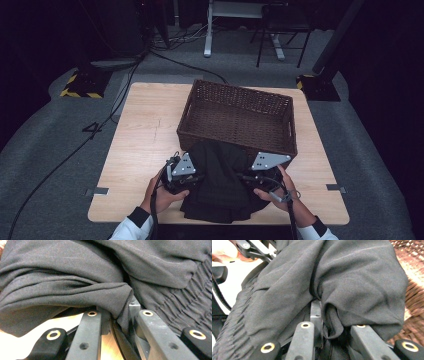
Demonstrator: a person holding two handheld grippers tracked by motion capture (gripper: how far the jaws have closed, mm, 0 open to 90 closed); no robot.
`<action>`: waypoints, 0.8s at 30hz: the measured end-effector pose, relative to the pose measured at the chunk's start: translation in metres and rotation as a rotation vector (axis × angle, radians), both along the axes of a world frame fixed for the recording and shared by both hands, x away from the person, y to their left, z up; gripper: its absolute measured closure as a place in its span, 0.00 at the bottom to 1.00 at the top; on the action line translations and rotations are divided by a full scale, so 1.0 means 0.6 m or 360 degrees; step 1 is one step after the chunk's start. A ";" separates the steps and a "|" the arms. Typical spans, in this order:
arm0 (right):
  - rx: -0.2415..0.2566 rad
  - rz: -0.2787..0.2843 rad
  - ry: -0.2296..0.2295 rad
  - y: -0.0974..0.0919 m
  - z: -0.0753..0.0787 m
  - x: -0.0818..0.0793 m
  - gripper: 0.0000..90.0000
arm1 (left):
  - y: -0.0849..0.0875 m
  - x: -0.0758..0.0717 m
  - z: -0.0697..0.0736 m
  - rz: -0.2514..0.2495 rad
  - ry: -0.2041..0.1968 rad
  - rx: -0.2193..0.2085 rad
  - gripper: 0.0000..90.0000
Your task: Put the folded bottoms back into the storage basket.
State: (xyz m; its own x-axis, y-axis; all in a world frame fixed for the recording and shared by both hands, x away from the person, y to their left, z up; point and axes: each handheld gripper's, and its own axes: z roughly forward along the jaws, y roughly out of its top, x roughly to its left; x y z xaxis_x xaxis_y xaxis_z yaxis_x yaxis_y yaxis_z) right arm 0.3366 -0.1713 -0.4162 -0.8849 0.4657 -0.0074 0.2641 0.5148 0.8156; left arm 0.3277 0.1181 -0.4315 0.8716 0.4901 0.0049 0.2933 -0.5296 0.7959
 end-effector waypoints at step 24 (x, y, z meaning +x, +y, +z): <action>0.0075 -0.0130 -0.0218 -0.040 0.155 0.037 0.89 | -0.032 0.048 0.157 -0.0005 -0.0247 -0.0045 0.89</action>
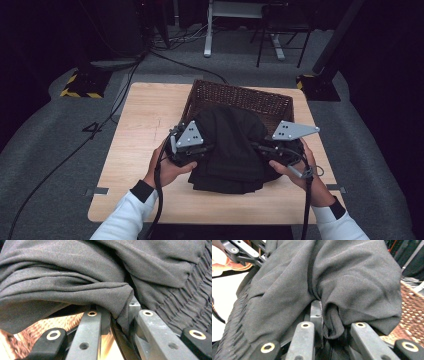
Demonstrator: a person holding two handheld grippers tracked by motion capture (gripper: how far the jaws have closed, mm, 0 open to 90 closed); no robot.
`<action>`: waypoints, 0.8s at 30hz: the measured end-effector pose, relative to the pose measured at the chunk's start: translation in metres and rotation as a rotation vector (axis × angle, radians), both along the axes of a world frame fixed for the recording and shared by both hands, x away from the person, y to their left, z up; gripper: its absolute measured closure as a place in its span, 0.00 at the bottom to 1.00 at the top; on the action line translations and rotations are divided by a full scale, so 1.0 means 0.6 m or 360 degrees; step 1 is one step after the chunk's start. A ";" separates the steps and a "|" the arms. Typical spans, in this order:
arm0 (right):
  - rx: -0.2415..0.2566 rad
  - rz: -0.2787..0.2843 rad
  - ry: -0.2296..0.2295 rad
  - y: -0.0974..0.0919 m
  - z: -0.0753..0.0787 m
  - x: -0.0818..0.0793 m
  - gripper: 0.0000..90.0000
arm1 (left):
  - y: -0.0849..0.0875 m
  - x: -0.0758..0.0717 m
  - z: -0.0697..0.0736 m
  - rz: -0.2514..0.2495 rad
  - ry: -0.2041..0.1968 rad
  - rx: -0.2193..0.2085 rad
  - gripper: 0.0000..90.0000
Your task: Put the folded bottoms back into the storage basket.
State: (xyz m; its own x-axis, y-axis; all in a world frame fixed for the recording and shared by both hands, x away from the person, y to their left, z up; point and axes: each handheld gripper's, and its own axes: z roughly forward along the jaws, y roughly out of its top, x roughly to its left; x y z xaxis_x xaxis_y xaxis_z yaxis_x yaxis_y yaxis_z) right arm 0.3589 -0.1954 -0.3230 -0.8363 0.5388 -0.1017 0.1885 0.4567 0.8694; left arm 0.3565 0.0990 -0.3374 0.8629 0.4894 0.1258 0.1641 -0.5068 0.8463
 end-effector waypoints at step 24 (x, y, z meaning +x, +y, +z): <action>-0.0007 -0.0231 -0.0029 -0.049 0.027 0.110 0.89 | -0.076 0.105 0.029 0.0058 -0.0059 -0.0010 0.88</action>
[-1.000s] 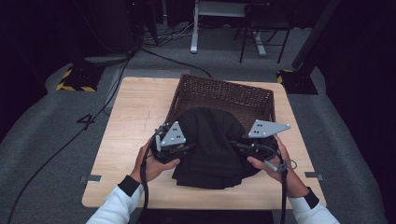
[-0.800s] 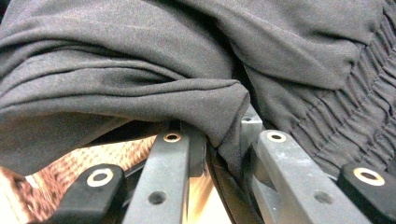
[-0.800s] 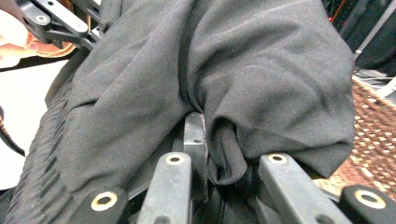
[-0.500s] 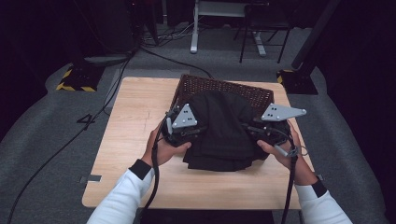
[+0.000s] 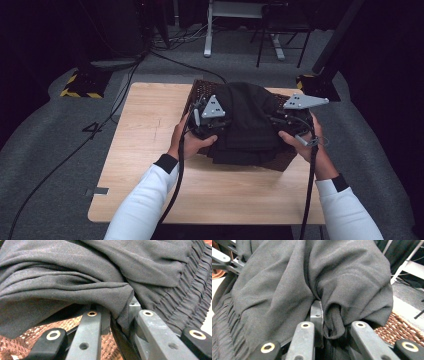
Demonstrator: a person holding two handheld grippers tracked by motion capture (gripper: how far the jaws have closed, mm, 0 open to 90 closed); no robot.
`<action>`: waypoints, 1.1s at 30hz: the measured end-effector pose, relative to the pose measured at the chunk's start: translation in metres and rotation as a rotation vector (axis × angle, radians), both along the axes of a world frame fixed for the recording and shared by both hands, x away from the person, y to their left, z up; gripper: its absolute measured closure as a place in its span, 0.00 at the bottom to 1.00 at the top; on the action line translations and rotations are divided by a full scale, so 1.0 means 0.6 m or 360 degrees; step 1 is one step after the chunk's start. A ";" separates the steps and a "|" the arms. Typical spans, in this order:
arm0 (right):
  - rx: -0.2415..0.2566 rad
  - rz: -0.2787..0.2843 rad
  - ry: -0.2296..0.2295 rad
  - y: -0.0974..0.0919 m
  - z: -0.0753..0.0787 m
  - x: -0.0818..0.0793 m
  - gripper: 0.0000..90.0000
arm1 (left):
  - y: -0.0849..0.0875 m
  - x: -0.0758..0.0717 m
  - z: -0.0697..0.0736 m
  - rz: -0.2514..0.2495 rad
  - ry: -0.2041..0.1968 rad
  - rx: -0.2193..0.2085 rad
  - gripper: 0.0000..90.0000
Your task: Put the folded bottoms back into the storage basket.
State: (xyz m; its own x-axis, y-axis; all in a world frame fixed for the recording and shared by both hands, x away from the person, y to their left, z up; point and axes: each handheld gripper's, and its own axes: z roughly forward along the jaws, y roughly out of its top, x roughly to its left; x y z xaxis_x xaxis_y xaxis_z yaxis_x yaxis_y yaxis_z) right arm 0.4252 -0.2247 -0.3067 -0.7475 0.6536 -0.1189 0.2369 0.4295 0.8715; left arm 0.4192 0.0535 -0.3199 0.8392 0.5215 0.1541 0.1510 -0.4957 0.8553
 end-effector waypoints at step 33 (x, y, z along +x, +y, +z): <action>-0.0057 -0.0202 0.0141 0.023 -0.066 0.123 0.89 | -0.014 0.126 -0.049 0.0188 0.0080 0.0233 0.88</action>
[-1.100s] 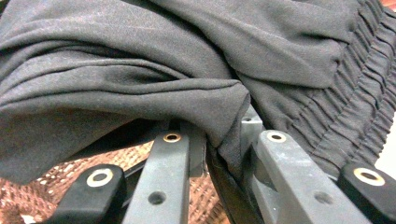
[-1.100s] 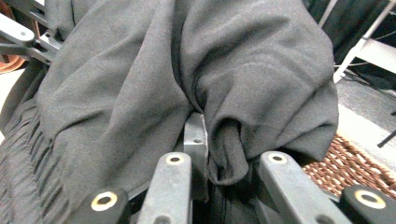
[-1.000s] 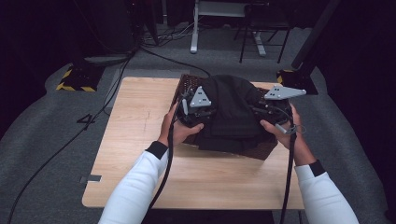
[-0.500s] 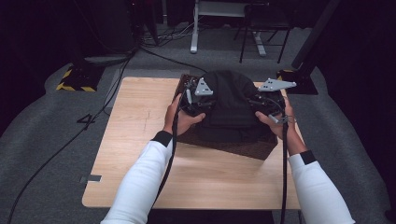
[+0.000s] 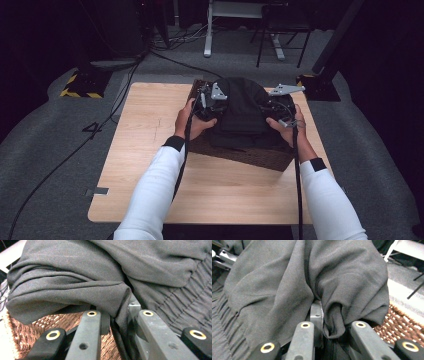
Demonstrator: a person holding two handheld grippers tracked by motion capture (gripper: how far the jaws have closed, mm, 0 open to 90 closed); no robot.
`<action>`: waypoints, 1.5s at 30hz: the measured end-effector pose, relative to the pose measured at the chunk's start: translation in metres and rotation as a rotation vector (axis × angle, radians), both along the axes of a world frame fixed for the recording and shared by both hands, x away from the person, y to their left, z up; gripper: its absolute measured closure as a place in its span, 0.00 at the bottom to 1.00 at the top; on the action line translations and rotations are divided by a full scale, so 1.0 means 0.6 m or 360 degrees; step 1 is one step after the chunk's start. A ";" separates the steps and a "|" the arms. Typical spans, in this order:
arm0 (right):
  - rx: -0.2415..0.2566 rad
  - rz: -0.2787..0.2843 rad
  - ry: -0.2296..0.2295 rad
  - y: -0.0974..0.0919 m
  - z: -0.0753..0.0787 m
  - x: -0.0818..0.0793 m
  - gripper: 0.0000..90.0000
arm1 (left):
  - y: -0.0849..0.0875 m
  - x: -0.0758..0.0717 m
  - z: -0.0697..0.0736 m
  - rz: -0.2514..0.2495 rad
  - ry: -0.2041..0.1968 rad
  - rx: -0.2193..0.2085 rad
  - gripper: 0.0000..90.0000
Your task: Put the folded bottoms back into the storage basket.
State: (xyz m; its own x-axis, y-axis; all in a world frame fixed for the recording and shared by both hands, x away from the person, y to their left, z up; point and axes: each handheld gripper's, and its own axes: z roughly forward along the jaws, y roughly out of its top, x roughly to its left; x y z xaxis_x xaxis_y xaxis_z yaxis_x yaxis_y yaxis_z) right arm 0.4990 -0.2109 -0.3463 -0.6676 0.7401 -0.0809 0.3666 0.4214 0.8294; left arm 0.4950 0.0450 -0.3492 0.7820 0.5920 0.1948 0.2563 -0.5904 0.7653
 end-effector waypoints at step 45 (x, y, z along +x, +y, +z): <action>-0.0265 -0.0169 0.0341 0.017 -0.087 0.030 0.69 | 0.005 0.043 -0.063 0.0162 0.0173 0.0491 0.72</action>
State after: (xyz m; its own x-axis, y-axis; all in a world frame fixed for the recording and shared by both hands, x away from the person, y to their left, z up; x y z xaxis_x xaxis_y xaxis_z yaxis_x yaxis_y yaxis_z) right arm 0.5171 -0.2007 -0.3984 -0.6021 0.7951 -0.0729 0.5754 0.4954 0.6507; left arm 0.5209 0.0478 -0.3869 0.7479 0.5942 0.2959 0.3960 -0.7571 0.5196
